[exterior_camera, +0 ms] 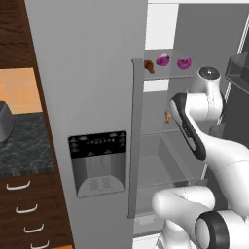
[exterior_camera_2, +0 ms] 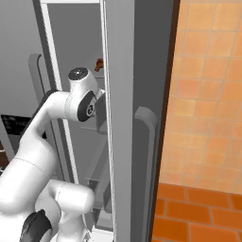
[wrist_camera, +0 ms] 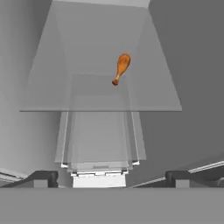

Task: Place one onion and one chicken drumstick in each tupperware on the nearby counter, to pack two identical lunches.

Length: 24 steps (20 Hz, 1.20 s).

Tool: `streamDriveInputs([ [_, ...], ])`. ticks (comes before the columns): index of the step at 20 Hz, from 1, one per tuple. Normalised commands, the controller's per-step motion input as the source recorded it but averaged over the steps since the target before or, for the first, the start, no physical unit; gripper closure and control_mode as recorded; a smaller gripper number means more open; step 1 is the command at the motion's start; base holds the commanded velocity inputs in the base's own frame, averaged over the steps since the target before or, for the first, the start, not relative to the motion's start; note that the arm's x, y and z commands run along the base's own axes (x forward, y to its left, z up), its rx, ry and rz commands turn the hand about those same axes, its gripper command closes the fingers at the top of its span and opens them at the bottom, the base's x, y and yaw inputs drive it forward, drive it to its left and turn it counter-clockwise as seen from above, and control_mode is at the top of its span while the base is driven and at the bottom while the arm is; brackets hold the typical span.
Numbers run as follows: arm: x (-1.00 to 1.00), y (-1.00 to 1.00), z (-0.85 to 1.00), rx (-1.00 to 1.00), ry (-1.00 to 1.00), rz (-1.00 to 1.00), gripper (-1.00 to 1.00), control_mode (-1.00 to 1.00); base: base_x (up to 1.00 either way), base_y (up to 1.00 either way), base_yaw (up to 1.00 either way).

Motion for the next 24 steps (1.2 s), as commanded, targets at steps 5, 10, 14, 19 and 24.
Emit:
streamDriveInputs([
  [5,0.44,-0.06,-0.25,0.18,-0.06,-0.46,-1.00,-1.00,0.00,0.00,0.00],
  [10,0.59,-0.01,-0.09,0.24,0.00,-0.01,-1.00,-1.00,0.00,0.00,0.00],
  [14,0.53,-0.01,-0.13,-0.01,0.00,0.03,-1.00,-1.00,0.00,0.00,0.00],
  [19,0.42,-0.29,-0.05,0.00,0.00,0.03,-1.00,-1.00,0.00,0.00,0.00],
  [24,0.46,-0.13,-0.22,-0.03,0.00,0.00,-1.00,-1.00,0.00,0.00,0.00],
])
